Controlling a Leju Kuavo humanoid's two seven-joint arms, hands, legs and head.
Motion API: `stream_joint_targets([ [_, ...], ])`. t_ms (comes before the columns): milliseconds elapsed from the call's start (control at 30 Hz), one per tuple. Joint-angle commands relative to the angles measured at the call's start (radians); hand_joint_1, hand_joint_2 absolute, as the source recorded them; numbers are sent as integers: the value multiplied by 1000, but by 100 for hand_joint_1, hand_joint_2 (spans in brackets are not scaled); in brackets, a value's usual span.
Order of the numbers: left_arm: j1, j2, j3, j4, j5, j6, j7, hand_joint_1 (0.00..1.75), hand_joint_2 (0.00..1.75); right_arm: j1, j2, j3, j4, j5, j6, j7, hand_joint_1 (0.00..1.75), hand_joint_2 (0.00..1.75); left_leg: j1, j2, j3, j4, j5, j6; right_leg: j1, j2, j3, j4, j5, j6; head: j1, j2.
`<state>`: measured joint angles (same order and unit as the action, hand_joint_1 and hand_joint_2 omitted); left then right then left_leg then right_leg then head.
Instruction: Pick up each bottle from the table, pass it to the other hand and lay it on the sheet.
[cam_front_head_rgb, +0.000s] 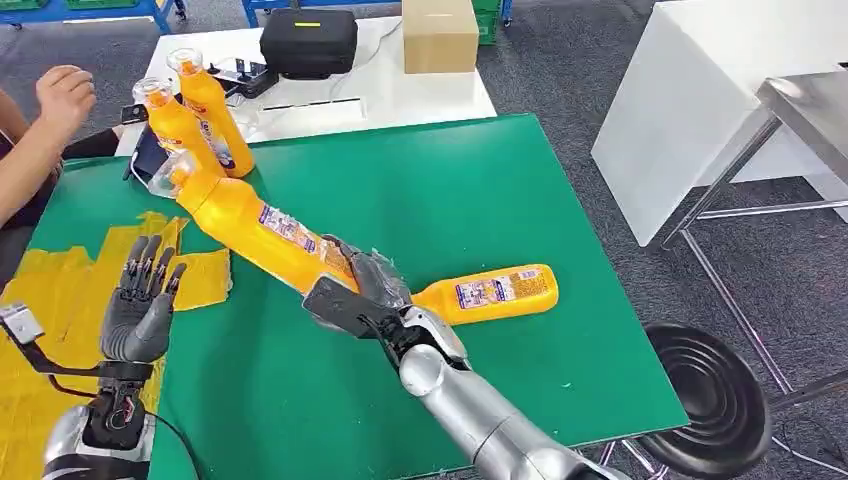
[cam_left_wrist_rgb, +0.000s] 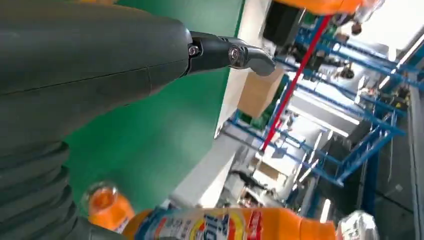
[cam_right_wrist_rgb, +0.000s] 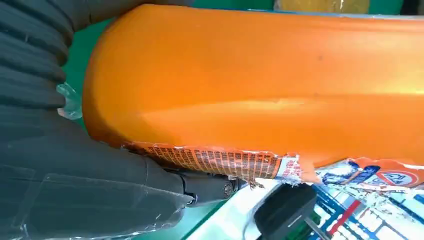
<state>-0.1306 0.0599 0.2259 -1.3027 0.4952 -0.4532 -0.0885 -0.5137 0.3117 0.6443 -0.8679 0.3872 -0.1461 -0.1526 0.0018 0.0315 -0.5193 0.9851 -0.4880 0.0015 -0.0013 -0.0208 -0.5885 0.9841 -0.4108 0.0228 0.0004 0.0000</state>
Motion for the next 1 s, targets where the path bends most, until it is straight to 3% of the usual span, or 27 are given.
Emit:
stream_joint_targets([
  [33, 28, 33, -111, -6, 158, -85, 52, 0, 175, -69, 22, 66, 101, 22, 43, 12, 175, 175, 1, -3, 1, 0, 0, 0, 1, 2, 2, 0, 0, 0, 0, 0],
  [767, 57, 52, -159, -8, 296, -105, 92, 0, 175, -46, 37, 272, 125, -23, 71, 39, 175, 175, 1, -3, 2, -1, 0, 0, 1, 1, 3, -1, -1, 0, 0, 0],
  [1000, 46, 53, -167, -2, 282, -86, 92, 0, 175, -1, 37, 474, 124, -110, 69, 54, 175, 175, 2, -4, 4, -2, -1, -1, 1, 1, 5, -2, -1, 0, 0, 0],
])
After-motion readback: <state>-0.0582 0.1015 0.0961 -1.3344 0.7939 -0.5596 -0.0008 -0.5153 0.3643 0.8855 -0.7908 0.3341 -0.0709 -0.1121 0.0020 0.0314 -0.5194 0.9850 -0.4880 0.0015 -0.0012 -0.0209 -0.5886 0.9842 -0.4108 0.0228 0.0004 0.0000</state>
